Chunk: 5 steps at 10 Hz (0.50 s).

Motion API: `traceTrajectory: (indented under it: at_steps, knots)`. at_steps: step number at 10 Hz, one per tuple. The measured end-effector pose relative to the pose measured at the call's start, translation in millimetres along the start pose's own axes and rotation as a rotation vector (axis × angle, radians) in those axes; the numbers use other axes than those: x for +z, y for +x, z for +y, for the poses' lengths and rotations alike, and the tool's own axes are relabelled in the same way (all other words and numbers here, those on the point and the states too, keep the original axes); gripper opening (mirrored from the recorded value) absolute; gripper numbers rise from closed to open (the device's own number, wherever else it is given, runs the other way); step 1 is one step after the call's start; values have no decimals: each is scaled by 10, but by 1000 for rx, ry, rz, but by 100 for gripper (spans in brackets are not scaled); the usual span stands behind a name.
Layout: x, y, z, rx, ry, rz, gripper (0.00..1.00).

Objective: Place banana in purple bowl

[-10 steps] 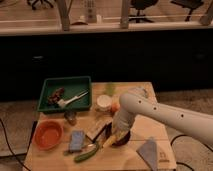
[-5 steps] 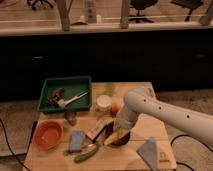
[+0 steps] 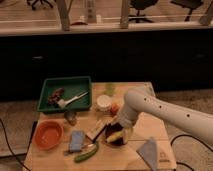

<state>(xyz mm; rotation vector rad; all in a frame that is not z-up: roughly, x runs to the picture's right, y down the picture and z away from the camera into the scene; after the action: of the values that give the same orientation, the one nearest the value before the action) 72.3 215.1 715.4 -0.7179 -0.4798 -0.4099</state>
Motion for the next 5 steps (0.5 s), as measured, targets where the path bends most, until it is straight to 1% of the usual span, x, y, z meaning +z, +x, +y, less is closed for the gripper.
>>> traceTrajectory:
  at_steps: [4, 5]
  knots:
    - [-1, 15, -1, -8, 1, -2, 80]
    - [-1, 22, 4, -9, 8, -3, 80]
